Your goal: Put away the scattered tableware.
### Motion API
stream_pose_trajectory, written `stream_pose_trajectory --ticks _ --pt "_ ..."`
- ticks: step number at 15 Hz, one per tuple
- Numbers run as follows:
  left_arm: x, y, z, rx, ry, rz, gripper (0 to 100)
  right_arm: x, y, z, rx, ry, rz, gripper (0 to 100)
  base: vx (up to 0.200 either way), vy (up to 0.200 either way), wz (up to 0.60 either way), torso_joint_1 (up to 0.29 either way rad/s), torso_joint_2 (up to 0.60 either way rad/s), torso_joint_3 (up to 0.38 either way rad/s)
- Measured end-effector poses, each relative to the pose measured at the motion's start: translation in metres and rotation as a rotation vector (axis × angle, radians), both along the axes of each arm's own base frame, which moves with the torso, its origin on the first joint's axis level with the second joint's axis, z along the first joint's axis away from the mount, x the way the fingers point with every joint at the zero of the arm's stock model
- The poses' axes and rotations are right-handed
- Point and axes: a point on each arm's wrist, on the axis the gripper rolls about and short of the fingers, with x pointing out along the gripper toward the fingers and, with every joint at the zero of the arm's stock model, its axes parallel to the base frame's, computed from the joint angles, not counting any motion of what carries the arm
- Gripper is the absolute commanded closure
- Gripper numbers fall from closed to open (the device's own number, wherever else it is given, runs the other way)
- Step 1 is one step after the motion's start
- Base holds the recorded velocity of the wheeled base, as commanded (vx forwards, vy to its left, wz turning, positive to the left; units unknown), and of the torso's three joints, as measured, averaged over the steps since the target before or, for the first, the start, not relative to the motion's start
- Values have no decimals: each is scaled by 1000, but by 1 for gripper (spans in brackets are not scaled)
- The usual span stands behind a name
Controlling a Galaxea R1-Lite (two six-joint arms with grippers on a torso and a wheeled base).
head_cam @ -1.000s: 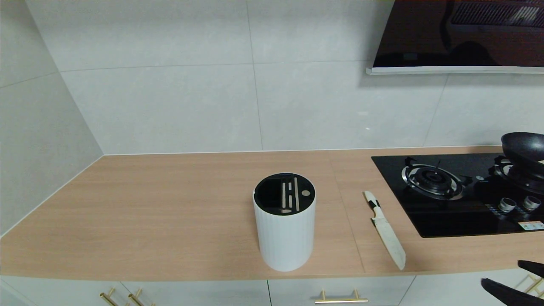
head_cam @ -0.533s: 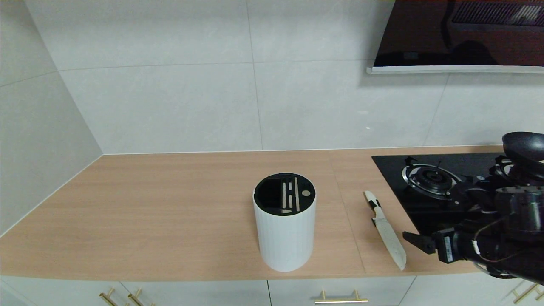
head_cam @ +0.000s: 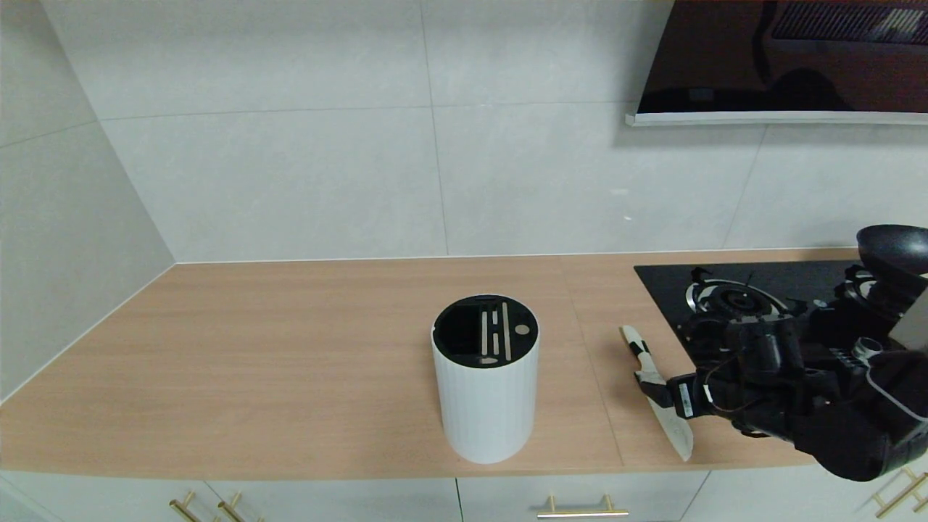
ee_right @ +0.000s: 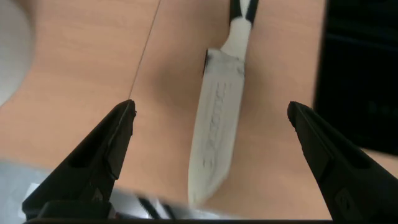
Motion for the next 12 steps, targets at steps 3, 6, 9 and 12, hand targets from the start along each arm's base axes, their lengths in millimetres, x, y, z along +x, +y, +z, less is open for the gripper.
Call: stream_pose_trajectory --ticks 3,6,9,12 --pt "0 0 0 0 0 0 0 24 6 -18 -17 8 -22 0 0 0 0 0 0 0" --pt "0 0 0 0 0 0 0 42 11 -36 -21 22 -27 0 0 0 0 0 0 0" --pt "0 0 0 0 0 0 0 54 12 -47 -29 20 -48 0 0 0 0 0 0 0" --pt "0 0 0 0 0 0 0 60 13 -55 -53 21 -82 0 0 0 0 0 0 0"
